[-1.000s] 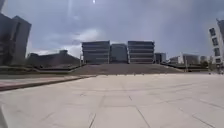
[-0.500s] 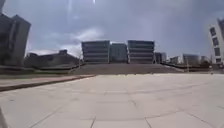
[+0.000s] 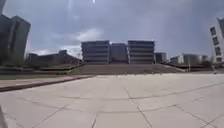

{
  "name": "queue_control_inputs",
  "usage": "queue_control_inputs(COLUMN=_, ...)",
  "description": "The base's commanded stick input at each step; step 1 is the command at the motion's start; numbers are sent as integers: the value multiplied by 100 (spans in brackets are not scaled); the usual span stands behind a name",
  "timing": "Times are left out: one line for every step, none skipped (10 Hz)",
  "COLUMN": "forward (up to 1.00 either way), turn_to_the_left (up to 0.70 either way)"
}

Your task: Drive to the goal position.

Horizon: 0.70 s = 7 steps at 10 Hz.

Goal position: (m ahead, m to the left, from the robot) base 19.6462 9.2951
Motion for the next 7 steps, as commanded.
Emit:
queue_control_inputs(forward=100, turn_to_the_left=0)
queue_control_inputs(forward=100, turn_to_the_left=1)
queue_control_inputs(forward=100, turn_to_the_left=2)
queue_control_inputs(forward=100, turn_to_the_left=0)
queue_control_inputs(forward=100, turn_to_the_left=0)
queue_control_inputs(forward=100, turn_to_the_left=0)
queue_control_inputs(forward=100, turn_to_the_left=0)
